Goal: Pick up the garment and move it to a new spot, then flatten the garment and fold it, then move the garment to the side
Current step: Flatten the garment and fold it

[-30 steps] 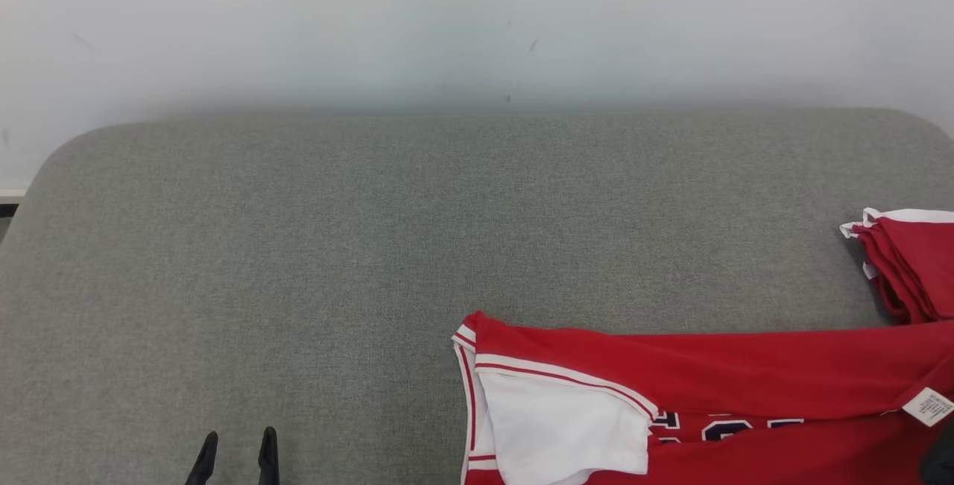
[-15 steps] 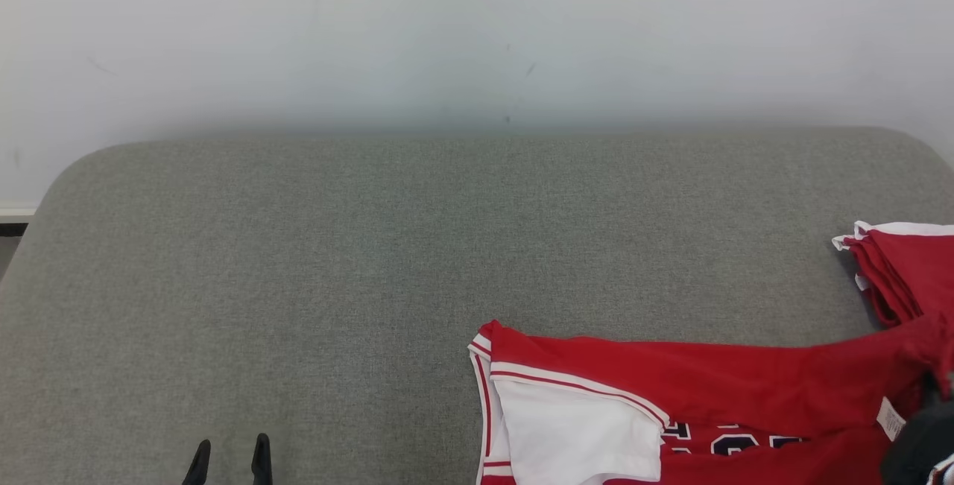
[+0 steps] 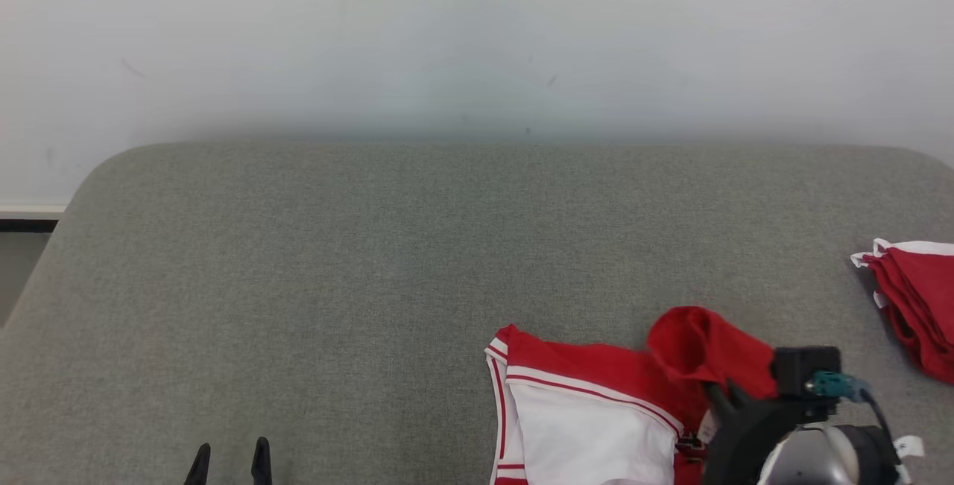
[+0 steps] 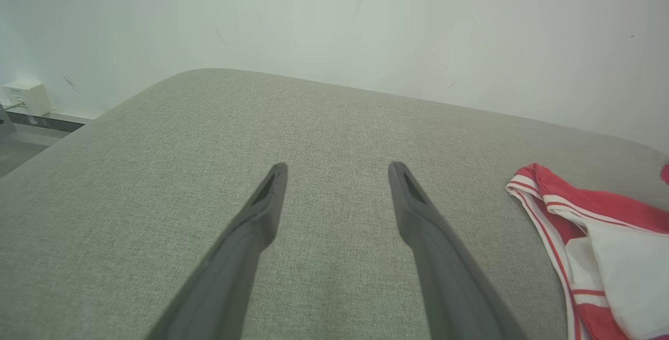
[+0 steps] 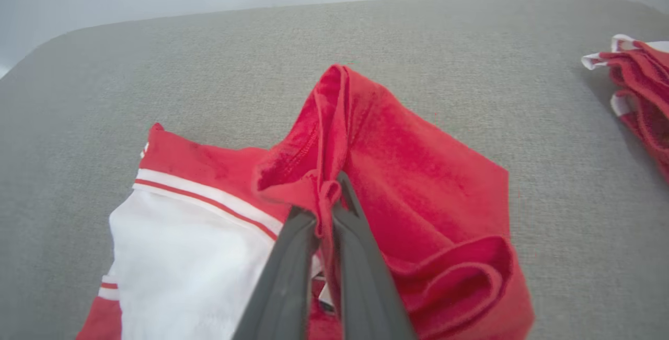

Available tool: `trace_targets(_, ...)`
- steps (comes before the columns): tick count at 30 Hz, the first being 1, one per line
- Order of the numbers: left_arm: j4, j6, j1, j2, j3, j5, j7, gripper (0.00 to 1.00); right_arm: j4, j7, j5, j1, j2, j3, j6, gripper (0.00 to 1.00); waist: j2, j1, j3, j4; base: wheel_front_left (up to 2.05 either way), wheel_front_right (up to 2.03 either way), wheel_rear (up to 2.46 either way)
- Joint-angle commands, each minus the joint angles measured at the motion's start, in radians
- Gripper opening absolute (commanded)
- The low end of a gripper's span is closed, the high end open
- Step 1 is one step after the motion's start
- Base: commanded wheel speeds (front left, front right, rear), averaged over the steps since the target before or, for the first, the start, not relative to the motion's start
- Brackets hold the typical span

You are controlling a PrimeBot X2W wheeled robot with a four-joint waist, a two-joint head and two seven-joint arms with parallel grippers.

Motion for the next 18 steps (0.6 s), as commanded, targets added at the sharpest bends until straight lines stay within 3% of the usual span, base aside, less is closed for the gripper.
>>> trace_targets(1, 0.001, 0.001, 0.011, 0.003, 0.000, 0.006, -0.003, 1.00, -0.004, 0.004, 0.008, 0.002, -0.002, 0.036, -0.002, 0.00, 0.0000, 0.0000, -0.002, 0.009, 0.00, 0.00, 0.00)
trace_targets(7, 0.005, 0.001, 0.017, 0.000, -0.006, -0.001, -0.003, 1.00, 0.009, 0.010, 0.037, -0.010, -0.002, 0.196, -0.002, 0.00, 0.0000, 0.0000, -0.006, 0.029, 0.00, 0.00, 0.00)
trace_targets(18, 0.008, 0.001, 0.017, 0.004, -0.017, -0.005, -0.003, 1.00, 0.118, -0.037, 0.118, -0.081, -0.002, 0.335, -0.002, 0.00, 0.0000, 0.0000, -0.009, 0.056, 0.00, 0.00, 0.00)
